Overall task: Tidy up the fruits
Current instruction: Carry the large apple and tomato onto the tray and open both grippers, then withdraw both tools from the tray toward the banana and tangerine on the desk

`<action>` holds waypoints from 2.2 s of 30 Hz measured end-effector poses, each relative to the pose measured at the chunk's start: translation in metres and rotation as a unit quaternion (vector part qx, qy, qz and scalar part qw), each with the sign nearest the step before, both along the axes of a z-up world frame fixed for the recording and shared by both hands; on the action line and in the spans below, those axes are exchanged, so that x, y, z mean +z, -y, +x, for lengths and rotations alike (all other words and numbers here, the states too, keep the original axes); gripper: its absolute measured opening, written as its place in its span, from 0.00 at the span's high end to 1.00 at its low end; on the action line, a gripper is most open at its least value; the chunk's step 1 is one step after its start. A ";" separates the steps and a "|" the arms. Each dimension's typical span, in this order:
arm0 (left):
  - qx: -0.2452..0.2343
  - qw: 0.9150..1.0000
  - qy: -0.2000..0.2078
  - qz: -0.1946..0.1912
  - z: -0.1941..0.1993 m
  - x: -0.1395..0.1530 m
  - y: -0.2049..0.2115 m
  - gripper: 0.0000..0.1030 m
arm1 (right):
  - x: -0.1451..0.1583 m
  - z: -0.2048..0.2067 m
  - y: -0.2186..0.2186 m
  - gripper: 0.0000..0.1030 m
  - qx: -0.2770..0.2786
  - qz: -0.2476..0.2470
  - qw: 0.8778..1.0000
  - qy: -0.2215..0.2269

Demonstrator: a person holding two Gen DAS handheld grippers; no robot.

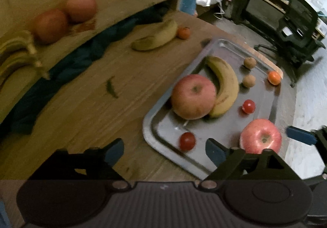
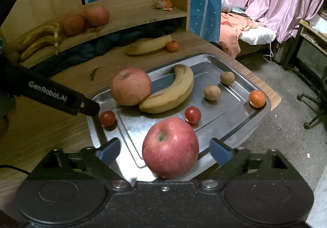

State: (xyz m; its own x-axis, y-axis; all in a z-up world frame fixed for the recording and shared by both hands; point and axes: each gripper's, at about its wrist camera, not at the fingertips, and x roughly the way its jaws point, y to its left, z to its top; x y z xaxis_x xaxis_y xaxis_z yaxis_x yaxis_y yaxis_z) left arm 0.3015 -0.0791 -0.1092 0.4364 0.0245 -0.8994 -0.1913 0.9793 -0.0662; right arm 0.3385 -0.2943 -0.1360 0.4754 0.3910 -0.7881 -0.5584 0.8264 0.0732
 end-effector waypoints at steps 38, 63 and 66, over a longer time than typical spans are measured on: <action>0.182 0.983 -0.034 0.005 -0.059 -0.005 -0.105 0.01 | 0.025 -0.010 -0.066 0.01 0.140 -0.035 0.989 -0.013; 0.088 0.995 -0.020 0.045 0.113 -0.011 -0.065 0.00 | 0.006 0.137 -0.052 0.01 0.098 -0.048 0.994 0.020; 0.074 0.995 -0.008 0.058 0.139 -0.012 -0.059 0.00 | 0.001 0.163 -0.053 0.01 0.092 -0.054 0.994 0.030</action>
State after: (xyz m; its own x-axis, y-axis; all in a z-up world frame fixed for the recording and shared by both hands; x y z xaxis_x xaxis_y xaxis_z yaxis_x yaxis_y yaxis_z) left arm 0.4408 -0.0203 -0.1215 0.4065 0.1924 -0.8932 -0.3349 0.9409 0.0503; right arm 0.5017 -0.2416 -0.1354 0.4511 0.3902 -0.8027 -0.7007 0.7118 -0.0477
